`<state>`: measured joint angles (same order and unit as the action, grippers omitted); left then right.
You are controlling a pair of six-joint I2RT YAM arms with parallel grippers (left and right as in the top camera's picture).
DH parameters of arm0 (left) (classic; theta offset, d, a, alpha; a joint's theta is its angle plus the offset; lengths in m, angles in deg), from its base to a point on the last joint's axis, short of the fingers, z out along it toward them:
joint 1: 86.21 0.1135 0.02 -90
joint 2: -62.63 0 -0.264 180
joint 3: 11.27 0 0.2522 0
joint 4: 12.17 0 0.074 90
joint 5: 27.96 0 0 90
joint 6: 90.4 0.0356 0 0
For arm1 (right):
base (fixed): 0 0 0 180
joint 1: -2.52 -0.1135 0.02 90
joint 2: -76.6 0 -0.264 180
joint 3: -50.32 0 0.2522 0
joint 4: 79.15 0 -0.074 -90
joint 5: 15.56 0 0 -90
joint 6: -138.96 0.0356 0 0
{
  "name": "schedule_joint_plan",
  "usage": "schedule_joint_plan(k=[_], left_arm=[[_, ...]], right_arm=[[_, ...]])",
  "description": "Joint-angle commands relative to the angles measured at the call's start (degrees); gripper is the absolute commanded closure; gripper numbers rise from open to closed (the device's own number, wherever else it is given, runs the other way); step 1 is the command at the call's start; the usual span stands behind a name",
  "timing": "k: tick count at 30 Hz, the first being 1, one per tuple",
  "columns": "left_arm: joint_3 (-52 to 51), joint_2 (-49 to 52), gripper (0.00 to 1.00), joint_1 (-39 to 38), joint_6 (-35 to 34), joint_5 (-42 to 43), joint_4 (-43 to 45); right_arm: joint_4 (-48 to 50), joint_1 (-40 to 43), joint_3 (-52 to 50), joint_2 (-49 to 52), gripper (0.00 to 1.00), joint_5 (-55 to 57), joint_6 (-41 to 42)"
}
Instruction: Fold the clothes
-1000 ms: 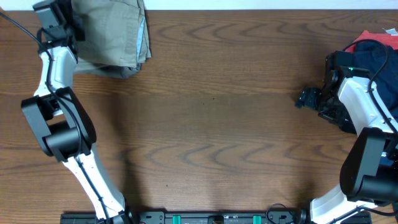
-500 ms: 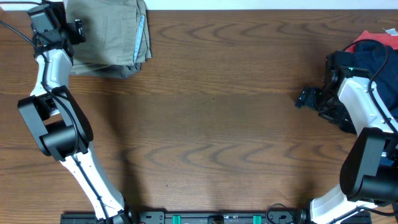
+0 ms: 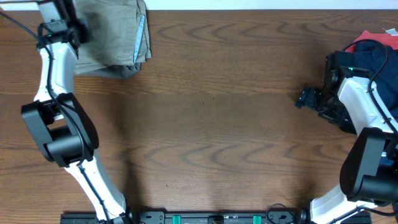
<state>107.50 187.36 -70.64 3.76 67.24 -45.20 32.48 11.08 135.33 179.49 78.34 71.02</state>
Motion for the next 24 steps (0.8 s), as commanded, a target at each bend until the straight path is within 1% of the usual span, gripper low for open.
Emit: schedule_joint_plan(k=[1,4,19,24], left_arm=[[-1.86,-0.31,0.94,-0.63,-2.58,3.85,-1.27],[-4.85,-0.31,0.94,-1.42,-2.56,6.40,-1.03],[-16.28,-0.31,0.94,-5.81,-2.56,6.43,2.23],[-17.35,-0.33,0.94,-6.56,-2.58,6.43,2.12]], right_arm=[[-0.04,0.15,0.59,-1.11,0.01,0.59,-0.02],[-0.04,0.15,0.59,-1.11,0.01,0.59,-0.02],[-0.04,0.15,0.59,-1.11,0.01,0.59,-0.02],[-0.04,0.15,0.59,-1.11,0.01,0.59,-0.02]])
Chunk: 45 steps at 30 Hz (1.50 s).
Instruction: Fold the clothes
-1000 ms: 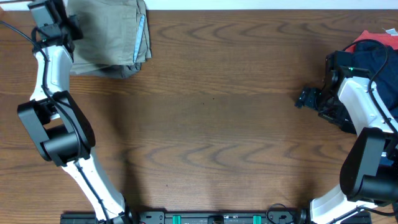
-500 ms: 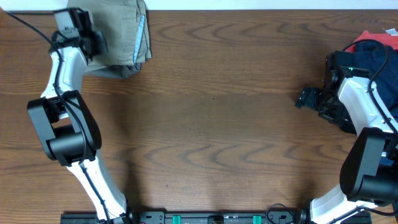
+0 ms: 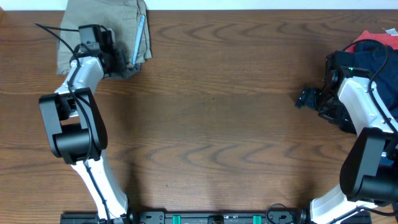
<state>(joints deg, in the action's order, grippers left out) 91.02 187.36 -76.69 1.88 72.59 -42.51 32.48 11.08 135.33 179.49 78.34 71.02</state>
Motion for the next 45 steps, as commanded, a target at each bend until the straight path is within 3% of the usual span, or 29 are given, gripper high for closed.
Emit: schedule_joint_plan(k=[1,10,16,20,34,40,45], left_arm=[[-0.87,-0.55,0.94,-0.50,-0.74,1.07,-0.55],[-0.85,-9.60,0.94,-0.04,-0.68,-0.70,1.99],[-0.85,-15.47,0.94,1.07,-0.66,-10.38,8.94],[-0.90,-13.94,0.94,3.02,-0.63,-16.41,12.09],[-0.87,2.99,0.92,13.38,-0.68,-16.13,22.69],[-0.87,1.99,0.92,14.40,-0.96,-16.13,22.01],[-0.87,-3.91,0.90,13.88,-5.49,-16.11,20.02]], right_arm=[[-0.04,0.15,0.59,-1.11,0.01,0.59,-0.02],[-0.04,0.15,0.59,-1.11,0.01,0.59,-0.02],[-0.04,0.15,0.59,-1.11,0.01,0.59,-0.02],[-0.04,0.15,0.59,-1.11,0.01,0.59,-0.02],[-0.04,0.15,0.59,-1.11,0.01,0.59,-0.02],[-0.04,0.15,0.59,-1.11,0.01,0.59,-0.02],[-0.04,0.15,0.59,-1.11,0.01,0.59,-0.02]])
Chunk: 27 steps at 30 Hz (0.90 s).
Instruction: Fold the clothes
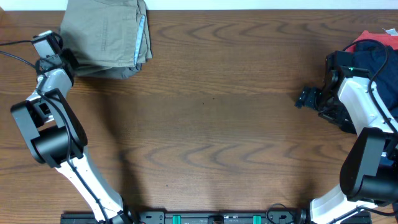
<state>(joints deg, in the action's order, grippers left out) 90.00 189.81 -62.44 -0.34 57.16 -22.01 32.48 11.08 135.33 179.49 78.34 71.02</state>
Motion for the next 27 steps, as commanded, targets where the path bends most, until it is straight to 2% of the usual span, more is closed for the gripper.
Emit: schedule_joint_plan(k=[1,7,8,12,13,16,22,25,27], left_arm=[[0.15,-7.85,0.90,-0.52,-4.13,-0.59,-1.18],[0.15,-20.09,0.89,-2.08,-10.86,4.76,-9.22],[0.15,-22.43,0.84,-2.34,-12.02,7.13,-10.86],[0.15,-31.32,0.43,-3.13,-13.51,18.14,-18.60],[0.15,-34.05,0.35,-3.19,-13.51,21.55,-21.77],[0.15,-40.04,0.20,-3.19,-13.99,28.89,-29.57],[0.15,-49.66,0.11,-3.19,-16.48,40.39,-45.59],[0.15,-53.18,0.01,-3.19,-16.50,41.79,-53.48],[0.15,-54.90,0.02,-3.19,-16.48,41.79,-59.14]], right_arm=[[-0.04,0.15,0.59,-1.11,0.01,0.57,-0.02],[-0.04,0.15,0.59,-1.11,0.01,0.59,-0.02],[-0.04,0.15,0.59,-1.11,0.01,0.59,-0.02],[-0.04,0.15,0.59,-1.11,0.01,0.59,-0.02],[-0.04,0.15,0.59,-1.11,0.01,0.59,-0.02],[-0.04,0.15,0.59,-1.11,0.01,0.59,-0.02],[-0.04,0.15,0.59,-1.11,0.01,0.59,-0.02],[-0.04,0.15,0.59,-1.11,0.01,0.59,-0.02],[-0.04,0.15,0.59,-1.11,0.01,0.59,-0.02]])
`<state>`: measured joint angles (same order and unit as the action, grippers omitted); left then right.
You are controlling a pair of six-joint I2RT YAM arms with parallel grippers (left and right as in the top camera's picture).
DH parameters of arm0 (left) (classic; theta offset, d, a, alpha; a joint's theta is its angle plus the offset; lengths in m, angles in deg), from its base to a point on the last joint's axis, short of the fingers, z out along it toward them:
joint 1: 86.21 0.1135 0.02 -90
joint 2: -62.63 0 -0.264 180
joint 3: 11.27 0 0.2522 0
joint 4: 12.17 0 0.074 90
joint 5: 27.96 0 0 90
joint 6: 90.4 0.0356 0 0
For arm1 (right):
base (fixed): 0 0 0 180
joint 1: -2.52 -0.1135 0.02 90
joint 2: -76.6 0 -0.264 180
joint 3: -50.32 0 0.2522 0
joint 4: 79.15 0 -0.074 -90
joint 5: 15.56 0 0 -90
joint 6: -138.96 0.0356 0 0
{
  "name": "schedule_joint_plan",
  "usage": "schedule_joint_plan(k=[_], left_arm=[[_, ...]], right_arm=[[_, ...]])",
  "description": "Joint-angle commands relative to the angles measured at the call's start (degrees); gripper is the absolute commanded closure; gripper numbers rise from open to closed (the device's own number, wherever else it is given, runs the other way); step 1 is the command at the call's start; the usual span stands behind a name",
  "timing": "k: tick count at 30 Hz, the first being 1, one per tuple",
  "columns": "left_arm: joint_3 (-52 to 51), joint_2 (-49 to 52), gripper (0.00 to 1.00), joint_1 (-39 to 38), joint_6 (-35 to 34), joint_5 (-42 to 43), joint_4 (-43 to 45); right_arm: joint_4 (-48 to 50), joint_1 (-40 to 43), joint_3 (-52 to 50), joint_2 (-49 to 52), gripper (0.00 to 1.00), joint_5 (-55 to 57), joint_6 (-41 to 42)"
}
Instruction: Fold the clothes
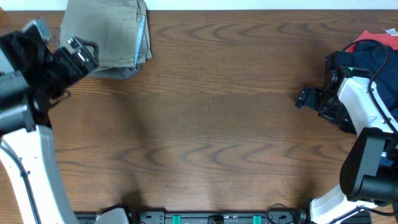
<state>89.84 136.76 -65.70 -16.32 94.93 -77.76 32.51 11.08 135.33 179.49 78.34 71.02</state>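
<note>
A folded khaki garment with a pale blue strip along its right fold lies at the table's far left corner. My left gripper is raised high towards the camera, over the garment's lower left corner. Its fingers stand apart with nothing between them. At the right, my right gripper points left, low over the bare wood, holding nothing. Its jaws are too small and dark to read. Behind the right arm lies a pile of unfolded clothes, dark navy with red showing at the top.
The brown wooden table stretches between the two arms. The left arm's white link runs down the left edge. The right arm's base stands at the lower right.
My left arm has risen close to the camera, and its gripper is now over the khaki garment's lower left corner instead of left of it. The right arm and both clothes piles have not moved.
My left gripper was first at the folded khaki garment's far left edge. Then it was on the garment's lower middle, then off its left side. Now it hangs high above the corner. The garment stayed folded, and the right arm kept still beside its pile.
</note>
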Motion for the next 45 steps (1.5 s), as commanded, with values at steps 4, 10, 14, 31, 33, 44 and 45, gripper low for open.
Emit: schedule_joint_plan(k=[4,10,14,31,33,44,45], left_arm=[[0.31,-4.39,0.02,0.07,-0.50,4.00,-14.67],[0.31,-4.96,0.02,0.07,-0.48,3.98,-19.93],[0.31,-4.94,0.02,0.07,-0.42,3.85,-20.02],[-2.19,-6.49,0.02,-2.47,8.66,-7.61,-34.71],[-4.87,-8.59,0.02,-3.30,8.66,-9.55,-34.34],[-36.41,-33.18,0.02,-10.84,9.29,-5.95,-10.25],[-39.65,-36.44,0.02,-11.65,9.29,-5.22,-7.19]], right_arm=[[-0.07,0.15,0.59,-1.11,0.01,0.59,-0.02],[-0.07,0.15,0.59,-1.11,0.01,0.59,-0.02],[-0.07,0.15,0.59,-1.11,0.01,0.59,-0.02],[-0.07,0.15,0.59,-1.11,0.01,0.59,-0.02],[-0.07,0.15,0.59,-1.11,0.01,0.59,-0.02],[-0.07,0.15,0.59,-1.11,0.01,0.59,-0.02],[-0.07,0.15,0.59,-1.11,0.01,0.59,-0.02]])
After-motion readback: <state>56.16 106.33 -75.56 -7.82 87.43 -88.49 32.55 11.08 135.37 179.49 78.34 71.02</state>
